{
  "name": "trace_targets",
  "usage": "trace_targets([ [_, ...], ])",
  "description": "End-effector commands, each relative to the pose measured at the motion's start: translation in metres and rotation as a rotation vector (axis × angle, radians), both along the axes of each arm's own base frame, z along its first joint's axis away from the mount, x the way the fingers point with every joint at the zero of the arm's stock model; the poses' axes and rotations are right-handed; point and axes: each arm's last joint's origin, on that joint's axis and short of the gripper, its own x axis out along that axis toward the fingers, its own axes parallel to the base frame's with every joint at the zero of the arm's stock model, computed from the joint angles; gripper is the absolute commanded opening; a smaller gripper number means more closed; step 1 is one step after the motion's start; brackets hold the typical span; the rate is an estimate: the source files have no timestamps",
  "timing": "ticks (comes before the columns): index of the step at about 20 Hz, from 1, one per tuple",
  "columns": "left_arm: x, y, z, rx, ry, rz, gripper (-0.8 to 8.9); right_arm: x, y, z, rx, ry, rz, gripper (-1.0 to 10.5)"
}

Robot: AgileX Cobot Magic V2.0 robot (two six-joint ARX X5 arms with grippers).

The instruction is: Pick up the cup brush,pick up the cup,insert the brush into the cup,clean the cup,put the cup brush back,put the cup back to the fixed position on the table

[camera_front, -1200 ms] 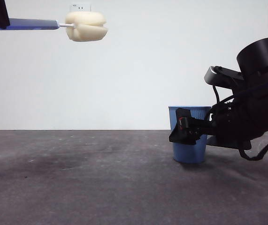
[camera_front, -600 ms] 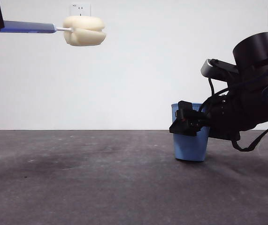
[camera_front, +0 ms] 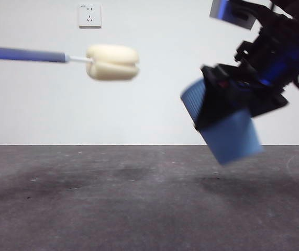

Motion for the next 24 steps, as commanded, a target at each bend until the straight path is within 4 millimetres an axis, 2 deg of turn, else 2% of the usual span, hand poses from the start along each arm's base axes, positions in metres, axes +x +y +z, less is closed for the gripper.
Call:
trace_targets([
  [1,0.004,-0.004,-0.008,0.063,0.045,-0.132,-0.09,-0.008,0.0,-0.001,-0.169,0.058,0.04,-0.1],
  [6,0.011,-0.019,-0.021,0.054,0.14,-0.228,-0.09,-0.023,0.014,0.011,-0.457,0.003,0.153,-0.1],
  [10,0.009,-0.036,-0.029,0.086,0.174,-0.315,-0.09,-0.029,0.025,0.025,-0.632,-0.102,0.235,-0.1],
  [14,0.004,-0.05,-0.03,0.079,0.151,-0.375,-0.09,-0.04,0.029,0.02,-0.842,-0.116,0.35,-0.1],
  [24,-0.012,-0.07,-0.034,0.065,0.179,-0.465,-0.09,-0.064,0.061,0.005,-0.936,-0.169,0.516,-0.1],
])
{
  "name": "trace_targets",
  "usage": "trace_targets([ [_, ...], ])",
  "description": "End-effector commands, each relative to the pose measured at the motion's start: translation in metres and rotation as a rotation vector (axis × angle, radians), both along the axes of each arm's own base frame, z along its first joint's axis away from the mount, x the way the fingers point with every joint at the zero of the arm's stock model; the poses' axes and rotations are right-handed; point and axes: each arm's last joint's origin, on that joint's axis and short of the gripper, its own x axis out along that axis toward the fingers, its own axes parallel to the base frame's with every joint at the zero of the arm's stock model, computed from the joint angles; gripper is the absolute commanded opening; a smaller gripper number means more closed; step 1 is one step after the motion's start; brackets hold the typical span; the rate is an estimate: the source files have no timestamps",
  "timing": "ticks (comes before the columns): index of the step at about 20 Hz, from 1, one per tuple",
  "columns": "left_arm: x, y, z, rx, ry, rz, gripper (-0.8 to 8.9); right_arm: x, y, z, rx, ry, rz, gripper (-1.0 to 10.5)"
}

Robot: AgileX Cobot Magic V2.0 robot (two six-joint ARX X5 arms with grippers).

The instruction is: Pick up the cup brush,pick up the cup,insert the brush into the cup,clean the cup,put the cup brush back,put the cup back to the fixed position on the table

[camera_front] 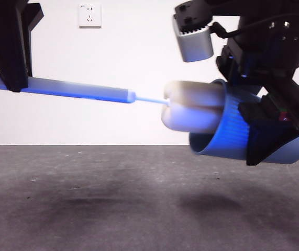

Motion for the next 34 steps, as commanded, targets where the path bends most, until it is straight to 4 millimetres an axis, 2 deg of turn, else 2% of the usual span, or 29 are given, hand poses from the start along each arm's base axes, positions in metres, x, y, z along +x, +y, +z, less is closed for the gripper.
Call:
trace_targets([
  [1,0.001,-0.009,-0.005,-0.008,0.016,0.008,-0.09,-0.007,0.01,-0.003,-0.004,-0.002,0.053,-0.1],
  [8,0.005,-0.04,-0.025,-0.048,0.076,0.019,-0.09,-0.023,0.023,-0.006,-0.011,-0.022,0.117,-0.1],
  [12,0.004,-0.045,-0.029,-0.035,0.083,0.01,-0.08,-0.025,0.023,-0.006,-0.001,-0.018,0.103,-0.1],
  [21,-0.003,-0.023,-0.026,0.166,0.07,0.062,-0.08,-0.026,0.019,-0.007,-0.043,-0.008,0.08,-0.1],
  [29,-0.015,-0.005,-0.012,0.178,0.087,0.072,-0.08,-0.025,0.019,-0.007,-0.037,-0.009,0.082,-0.1],
  [34,-0.017,-0.003,-0.01,0.165,0.084,0.072,-0.09,-0.025,0.019,-0.007,-0.035,-0.008,0.082,-0.1],
])
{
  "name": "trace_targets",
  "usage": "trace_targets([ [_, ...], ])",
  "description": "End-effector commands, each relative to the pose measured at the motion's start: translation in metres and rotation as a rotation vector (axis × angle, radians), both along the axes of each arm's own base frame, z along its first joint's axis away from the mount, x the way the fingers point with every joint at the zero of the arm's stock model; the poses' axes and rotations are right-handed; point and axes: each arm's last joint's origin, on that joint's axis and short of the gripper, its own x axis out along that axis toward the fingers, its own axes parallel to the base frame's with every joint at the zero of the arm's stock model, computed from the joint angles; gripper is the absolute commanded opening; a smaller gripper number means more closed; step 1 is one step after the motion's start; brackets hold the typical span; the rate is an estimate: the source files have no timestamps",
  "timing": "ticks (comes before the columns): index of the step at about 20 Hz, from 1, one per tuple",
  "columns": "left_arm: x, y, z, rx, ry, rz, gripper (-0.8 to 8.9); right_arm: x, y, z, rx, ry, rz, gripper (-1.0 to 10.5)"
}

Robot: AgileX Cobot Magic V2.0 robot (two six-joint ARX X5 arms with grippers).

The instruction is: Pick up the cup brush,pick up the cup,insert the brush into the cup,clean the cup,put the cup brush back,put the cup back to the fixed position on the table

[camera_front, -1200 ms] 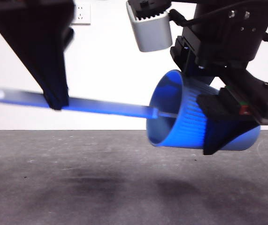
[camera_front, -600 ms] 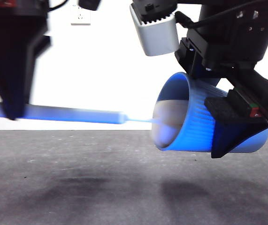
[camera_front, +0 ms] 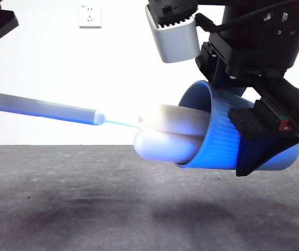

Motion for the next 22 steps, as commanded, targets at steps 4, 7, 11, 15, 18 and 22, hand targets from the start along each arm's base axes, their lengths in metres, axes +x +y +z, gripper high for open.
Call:
trace_targets([
  [4,0.003,-0.006,0.0,-0.087,0.008,-0.001,-0.09,0.0,0.001,-0.001,0.007,0.002,-0.009,-0.1],
  [7,0.007,-0.013,0.002,-0.178,-0.003,-0.012,-0.09,0.0,0.002,-0.001,0.015,-0.001,-0.008,-0.1],
  [11,0.011,-0.025,-0.003,-0.239,0.013,-0.031,-0.09,0.0,0.005,-0.001,0.052,0.015,0.006,-0.1],
  [15,0.016,-0.035,-0.01,-0.251,0.011,-0.029,-0.09,0.001,0.007,0.0,0.079,0.016,0.01,-0.1],
  [18,0.02,-0.042,-0.014,-0.267,0.007,-0.026,-0.09,0.0,0.008,0.0,0.086,0.017,0.018,-0.1],
  [22,0.021,-0.045,-0.016,-0.274,0.002,-0.026,-0.09,-0.001,0.008,0.0,0.083,0.018,0.018,-0.1],
])
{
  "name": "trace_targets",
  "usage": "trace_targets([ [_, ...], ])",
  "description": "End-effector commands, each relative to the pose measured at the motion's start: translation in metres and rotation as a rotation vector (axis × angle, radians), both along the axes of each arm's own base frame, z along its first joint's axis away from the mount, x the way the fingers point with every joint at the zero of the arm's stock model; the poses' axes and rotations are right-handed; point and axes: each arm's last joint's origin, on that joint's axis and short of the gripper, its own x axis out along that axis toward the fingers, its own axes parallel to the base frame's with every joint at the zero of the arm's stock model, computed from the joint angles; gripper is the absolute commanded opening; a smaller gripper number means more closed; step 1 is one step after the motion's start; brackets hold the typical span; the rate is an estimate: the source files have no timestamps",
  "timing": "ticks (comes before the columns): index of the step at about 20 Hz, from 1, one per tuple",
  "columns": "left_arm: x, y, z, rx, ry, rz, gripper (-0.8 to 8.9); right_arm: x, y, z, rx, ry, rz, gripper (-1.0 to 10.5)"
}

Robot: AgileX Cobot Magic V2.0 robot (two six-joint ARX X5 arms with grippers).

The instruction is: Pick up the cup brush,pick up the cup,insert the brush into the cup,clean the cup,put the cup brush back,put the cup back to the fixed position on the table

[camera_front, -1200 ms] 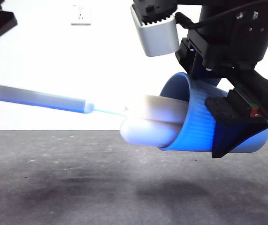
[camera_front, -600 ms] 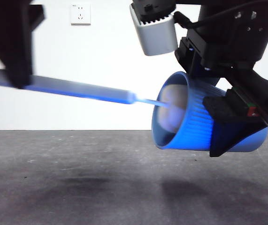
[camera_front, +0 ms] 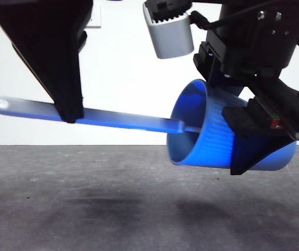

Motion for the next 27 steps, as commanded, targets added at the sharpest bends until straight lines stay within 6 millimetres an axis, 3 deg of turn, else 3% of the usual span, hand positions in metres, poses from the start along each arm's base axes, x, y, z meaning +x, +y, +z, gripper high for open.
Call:
trace_targets([
  [1,0.0,-0.004,-0.001,-0.028,0.0,-0.009,-0.09,-0.001,0.004,-0.001,0.037,0.007,0.006,-0.1],
  [8,-0.007,0.02,0.002,0.2,-0.031,0.035,-0.08,0.003,-0.001,-0.001,0.011,0.0,-0.037,-0.1],
  [19,-0.011,0.071,0.033,0.193,-0.096,0.188,-0.08,0.003,-0.002,0.0,0.117,0.005,-0.175,-0.1],
  [27,-0.015,0.106,0.053,0.112,-0.162,0.329,-0.08,0.004,-0.004,0.015,0.298,-0.022,-0.277,-0.1],
])
